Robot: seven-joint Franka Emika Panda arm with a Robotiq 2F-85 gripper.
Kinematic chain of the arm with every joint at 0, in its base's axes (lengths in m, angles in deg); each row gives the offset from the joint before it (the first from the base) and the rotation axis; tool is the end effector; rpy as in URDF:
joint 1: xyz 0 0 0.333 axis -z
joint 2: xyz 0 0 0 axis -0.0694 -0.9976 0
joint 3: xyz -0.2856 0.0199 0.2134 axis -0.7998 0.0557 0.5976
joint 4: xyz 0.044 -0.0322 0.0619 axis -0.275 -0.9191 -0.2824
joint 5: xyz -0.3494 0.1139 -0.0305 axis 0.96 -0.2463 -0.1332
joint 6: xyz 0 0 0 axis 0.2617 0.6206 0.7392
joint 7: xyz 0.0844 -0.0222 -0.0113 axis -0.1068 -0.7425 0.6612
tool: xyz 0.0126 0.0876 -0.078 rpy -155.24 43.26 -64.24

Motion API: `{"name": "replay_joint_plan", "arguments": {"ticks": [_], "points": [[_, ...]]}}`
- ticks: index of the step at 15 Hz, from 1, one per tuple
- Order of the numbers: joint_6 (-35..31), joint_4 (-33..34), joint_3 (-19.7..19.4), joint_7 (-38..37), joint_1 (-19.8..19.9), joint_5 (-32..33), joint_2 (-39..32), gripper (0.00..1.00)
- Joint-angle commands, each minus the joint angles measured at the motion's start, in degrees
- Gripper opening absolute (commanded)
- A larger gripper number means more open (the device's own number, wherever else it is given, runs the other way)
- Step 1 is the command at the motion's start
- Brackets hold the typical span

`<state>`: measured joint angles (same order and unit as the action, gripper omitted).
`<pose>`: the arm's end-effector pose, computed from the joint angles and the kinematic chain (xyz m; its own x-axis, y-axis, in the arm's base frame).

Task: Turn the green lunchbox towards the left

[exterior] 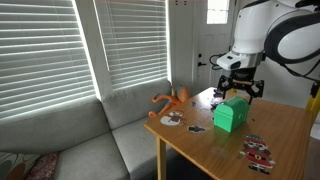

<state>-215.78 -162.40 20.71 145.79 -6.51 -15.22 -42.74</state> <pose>0.4645 0.0089 0.4746 -0.1840 0.9527 -0.2419 0.9763 0.2056 0.0670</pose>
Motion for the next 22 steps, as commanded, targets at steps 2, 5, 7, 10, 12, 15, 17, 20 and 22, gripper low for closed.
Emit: {"name": "replay_joint_plan", "arguments": {"ticks": [2, 5, 7, 10, 12, 15, 17, 20, 22], "points": [[3.4, 0.0, -1.6, -4.3, 0.1, -8.1, 4.8, 1.00], [6.8, 1.3, -2.3, -9.7, 0.1, -12.3, 6.7, 1.00], [9.3, 2.5, -2.5, -14.2, 0.3, -13.9, 7.4, 1.00], [12.1, 4.2, -3.0, -21.6, 0.6, -15.6, 8.0, 1.00], [13.0, 4.9, -3.2, -26.7, 0.7, -16.5, 8.2, 1.00], [12.9, 5.2, -3.4, -34.8, 0.9, -17.5, 8.6, 1.00], [12.6, 5.2, -3.5, -40.3, 1.0, -18.2, 8.8, 1.00], [12.5, 5.2, -3.5, -48.7, 1.1, -19.0, 9.1, 1.00], [12.3, 5.1, -3.5, -54.4, 1.1, -19.3, 9.3, 1.00]]}}
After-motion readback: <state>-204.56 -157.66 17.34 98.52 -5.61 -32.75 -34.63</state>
